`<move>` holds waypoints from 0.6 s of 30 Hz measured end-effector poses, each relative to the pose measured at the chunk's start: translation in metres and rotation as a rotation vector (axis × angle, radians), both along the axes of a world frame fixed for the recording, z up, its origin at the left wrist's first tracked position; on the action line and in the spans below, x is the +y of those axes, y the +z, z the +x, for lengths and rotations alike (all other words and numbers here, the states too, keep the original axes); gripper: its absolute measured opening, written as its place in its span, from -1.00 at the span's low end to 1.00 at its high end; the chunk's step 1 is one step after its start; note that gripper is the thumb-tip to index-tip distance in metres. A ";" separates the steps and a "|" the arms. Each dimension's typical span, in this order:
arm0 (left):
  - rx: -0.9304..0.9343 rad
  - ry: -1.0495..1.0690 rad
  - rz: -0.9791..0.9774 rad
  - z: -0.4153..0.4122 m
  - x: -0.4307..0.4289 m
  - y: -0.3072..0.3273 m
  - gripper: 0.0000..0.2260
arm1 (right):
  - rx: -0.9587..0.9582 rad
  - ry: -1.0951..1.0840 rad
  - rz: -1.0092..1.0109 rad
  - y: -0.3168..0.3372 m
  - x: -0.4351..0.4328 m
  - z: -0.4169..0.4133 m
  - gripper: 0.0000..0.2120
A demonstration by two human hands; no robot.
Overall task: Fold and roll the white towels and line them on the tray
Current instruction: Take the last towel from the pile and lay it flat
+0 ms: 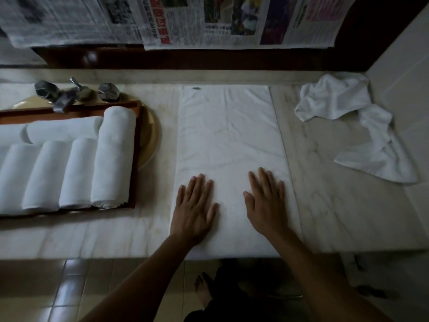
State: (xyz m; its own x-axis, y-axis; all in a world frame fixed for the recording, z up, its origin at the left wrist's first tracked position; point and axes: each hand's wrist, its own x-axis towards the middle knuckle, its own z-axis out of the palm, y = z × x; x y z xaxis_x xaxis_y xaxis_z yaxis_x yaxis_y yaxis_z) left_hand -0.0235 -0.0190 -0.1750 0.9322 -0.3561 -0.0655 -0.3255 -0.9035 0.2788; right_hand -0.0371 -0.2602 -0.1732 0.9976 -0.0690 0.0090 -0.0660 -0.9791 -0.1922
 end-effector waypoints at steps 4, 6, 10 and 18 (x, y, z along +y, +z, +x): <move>-0.011 0.009 -0.006 -0.008 0.004 0.000 -0.40 | -0.026 0.026 -0.009 0.001 0.004 -0.013 -0.42; -0.004 0.014 -0.007 -0.016 0.005 0.001 -0.40 | -0.028 0.024 -0.021 0.000 0.005 -0.022 -0.42; -0.003 0.028 -0.017 -0.032 0.010 0.003 -0.40 | -0.018 0.025 -0.013 0.000 0.008 -0.034 -0.41; 0.003 0.027 -0.036 -0.036 0.008 0.011 -0.40 | -0.014 0.025 0.018 0.004 0.010 -0.037 -0.41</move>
